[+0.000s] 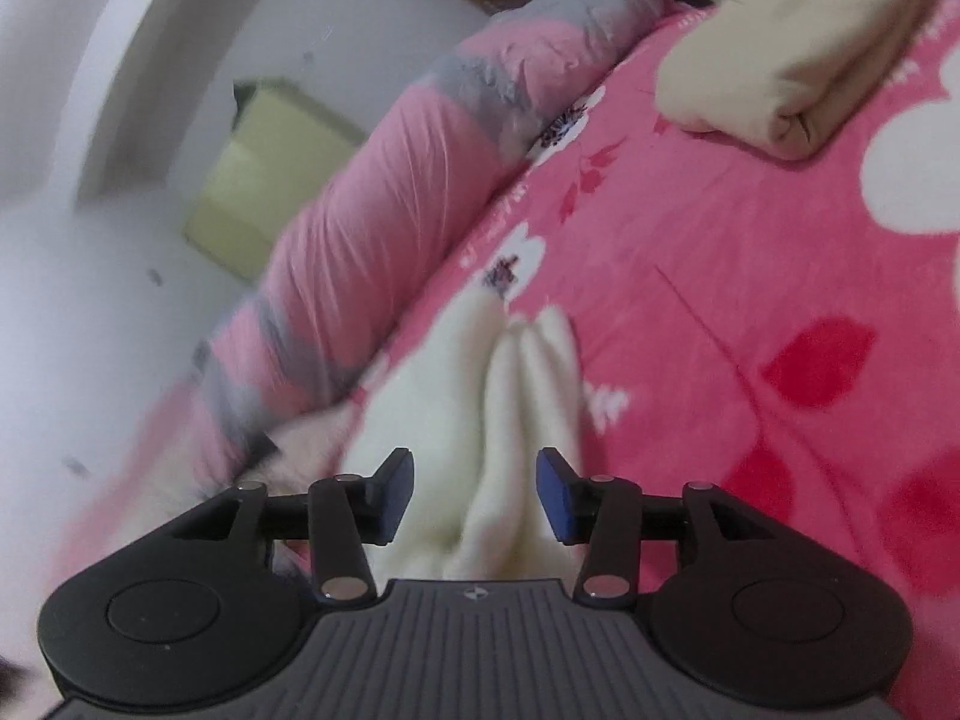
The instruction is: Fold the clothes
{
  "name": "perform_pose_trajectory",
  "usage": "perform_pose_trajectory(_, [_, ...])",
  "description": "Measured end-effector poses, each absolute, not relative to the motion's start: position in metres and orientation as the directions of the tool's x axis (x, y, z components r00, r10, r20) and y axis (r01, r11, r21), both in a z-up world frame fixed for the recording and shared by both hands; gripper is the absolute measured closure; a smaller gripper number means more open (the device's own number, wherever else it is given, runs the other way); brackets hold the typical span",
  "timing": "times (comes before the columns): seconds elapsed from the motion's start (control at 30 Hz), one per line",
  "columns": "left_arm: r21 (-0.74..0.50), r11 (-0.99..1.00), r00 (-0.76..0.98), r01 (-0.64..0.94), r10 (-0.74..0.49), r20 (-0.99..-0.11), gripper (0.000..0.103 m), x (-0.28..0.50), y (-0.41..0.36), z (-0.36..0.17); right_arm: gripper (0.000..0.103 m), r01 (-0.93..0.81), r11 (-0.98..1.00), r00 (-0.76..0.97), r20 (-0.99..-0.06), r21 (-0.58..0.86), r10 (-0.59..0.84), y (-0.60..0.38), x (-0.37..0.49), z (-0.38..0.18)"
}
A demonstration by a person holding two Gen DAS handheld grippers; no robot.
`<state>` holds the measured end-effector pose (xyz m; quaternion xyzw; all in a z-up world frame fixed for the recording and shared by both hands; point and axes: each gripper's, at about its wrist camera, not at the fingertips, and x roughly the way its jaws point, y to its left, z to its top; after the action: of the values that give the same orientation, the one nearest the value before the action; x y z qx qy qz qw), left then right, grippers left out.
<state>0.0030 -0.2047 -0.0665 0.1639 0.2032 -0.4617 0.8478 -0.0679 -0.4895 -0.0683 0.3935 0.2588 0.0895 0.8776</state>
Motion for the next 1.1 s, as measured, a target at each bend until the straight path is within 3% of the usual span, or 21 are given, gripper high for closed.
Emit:
perform_pose_trajectory(0.2, [0.181, 0.562, 0.577, 0.807, -0.685, -0.445, 0.031, -0.035, -0.159, -0.053, 0.047, 0.07, 0.731, 0.849, -0.425, 0.679, 0.314, -0.468, -0.078, -0.06])
perform_pose_trajectory(0.43, [0.209, 0.68, 0.666, 0.703, -0.525, -0.53, 0.033, -0.028, -0.142, -0.076, 0.038, 0.06, 0.808, 0.834, -0.474, 0.586, 0.282, -0.436, -0.074, -0.052])
perform_pose_trajectory(0.57, [0.163, 0.709, 0.663, 0.686, -0.518, -0.54, 0.037, -0.025, -0.148, -0.082, 0.036, 0.081, 0.839, 0.827, -0.505, 0.539, 0.245, -0.421, -0.072, -0.05])
perform_pose_trajectory(0.67, [0.139, 0.735, 0.67, 0.664, -0.502, -0.548, 0.048, -0.023, -0.153, -0.086, 0.036, 0.098, 0.845, 0.821, -0.522, 0.526, 0.23, -0.417, -0.07, -0.05])
perform_pose_trajectory(0.8, [0.107, 0.768, 0.684, 0.631, -0.485, -0.545, 0.057, -0.023, -0.155, -0.091, 0.035, 0.121, 0.842, 0.811, -0.542, 0.525, 0.222, -0.414, -0.065, -0.053])
perform_pose_trajectory(0.93, [0.139, 0.782, 0.715, 0.608, -0.462, -0.525, 0.06, -0.028, -0.162, -0.092, 0.027, 0.125, 0.848, 0.795, -0.563, 0.514, 0.224, -0.408, -0.057, -0.057])
perform_pose_trajectory(1.03, [0.135, 0.792, 0.721, 0.596, -0.453, -0.523, 0.064, -0.026, -0.164, -0.091, 0.029, 0.127, 0.86, 0.801, -0.562, 0.495, 0.205, -0.401, -0.053, -0.06])
perform_pose_trajectory(1.1, [0.141, 0.797, 0.728, 0.587, -0.443, -0.523, 0.068, -0.026, -0.166, -0.09, 0.046, 0.126, 0.866, 0.802, -0.563, 0.484, 0.198, -0.397, -0.05, -0.061])
